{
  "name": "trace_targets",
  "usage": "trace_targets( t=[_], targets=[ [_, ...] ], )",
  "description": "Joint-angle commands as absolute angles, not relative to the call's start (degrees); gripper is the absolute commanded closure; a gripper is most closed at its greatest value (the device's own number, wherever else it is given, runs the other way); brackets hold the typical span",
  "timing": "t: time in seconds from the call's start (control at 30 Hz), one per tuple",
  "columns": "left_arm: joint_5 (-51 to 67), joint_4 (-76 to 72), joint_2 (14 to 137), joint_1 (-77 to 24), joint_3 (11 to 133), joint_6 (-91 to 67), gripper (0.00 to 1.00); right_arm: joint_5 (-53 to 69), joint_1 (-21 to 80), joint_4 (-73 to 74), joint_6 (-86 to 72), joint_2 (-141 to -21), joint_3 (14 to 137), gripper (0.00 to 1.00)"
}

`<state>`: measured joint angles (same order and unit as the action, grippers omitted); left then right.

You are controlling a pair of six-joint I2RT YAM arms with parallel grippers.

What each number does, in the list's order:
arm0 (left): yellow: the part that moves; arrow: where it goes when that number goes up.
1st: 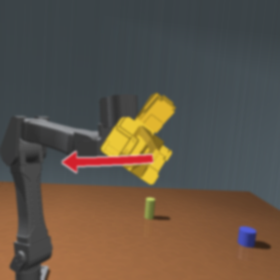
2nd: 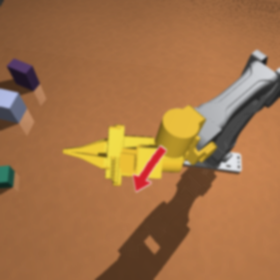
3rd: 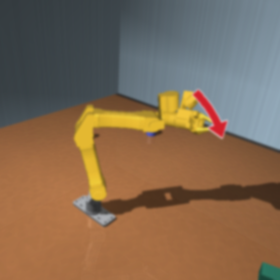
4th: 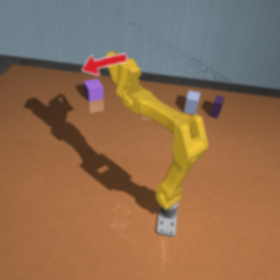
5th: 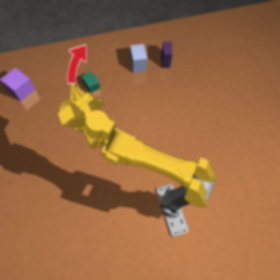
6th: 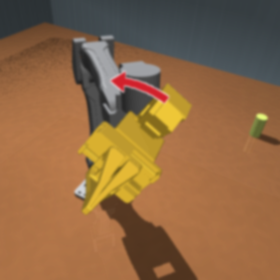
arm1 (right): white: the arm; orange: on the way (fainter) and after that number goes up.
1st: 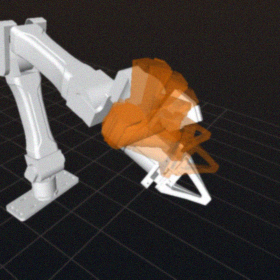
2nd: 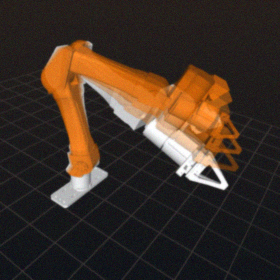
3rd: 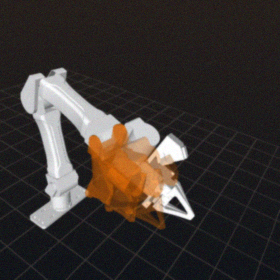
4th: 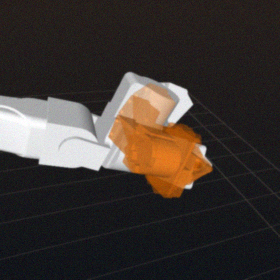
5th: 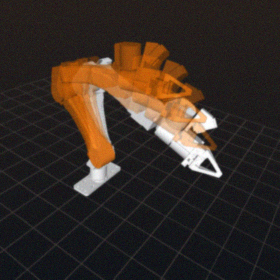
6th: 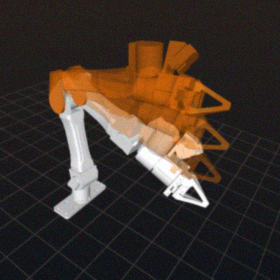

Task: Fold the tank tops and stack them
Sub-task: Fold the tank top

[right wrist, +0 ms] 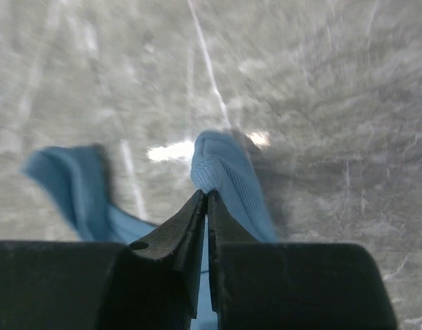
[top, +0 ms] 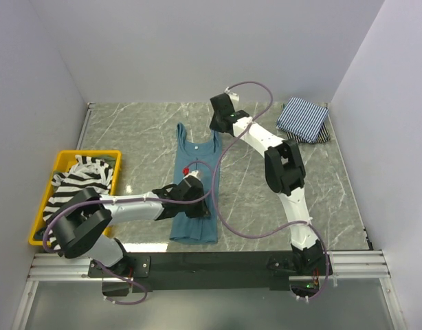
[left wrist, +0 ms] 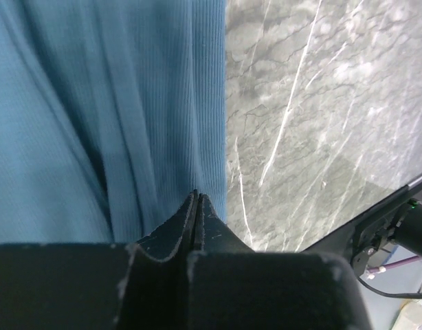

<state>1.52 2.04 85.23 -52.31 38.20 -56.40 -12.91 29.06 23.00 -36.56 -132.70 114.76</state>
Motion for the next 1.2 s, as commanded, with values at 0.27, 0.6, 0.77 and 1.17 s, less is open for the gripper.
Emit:
trace_targets(
  t=[0.27,0.6,0.77,1.17],
  targets=[
    [-1.7,4.2,76.9,-50.7,36.5,-56.5,0.99,-10.6,29.8,18.6,-35.0,-133.6,114.4,0.62],
    [-8.6,13.1,63.2,-45.7,36.7,-58.8,0.91,-4.5,27.7,13.4,-34.0,-130.7,113.5,0.55],
    [-15.5,23.2,57.8,-42.1,37.9,-61.3,0.81,3.0,27.0,12.0,-32.9,-128.9,113.3,0.54],
    [-12.0,35.2,53.4,-35.4,33.7,-62.9,0.47,4.0,31.5,7.6,-37.1,-98.5,67.8,0.54]
  ],
)
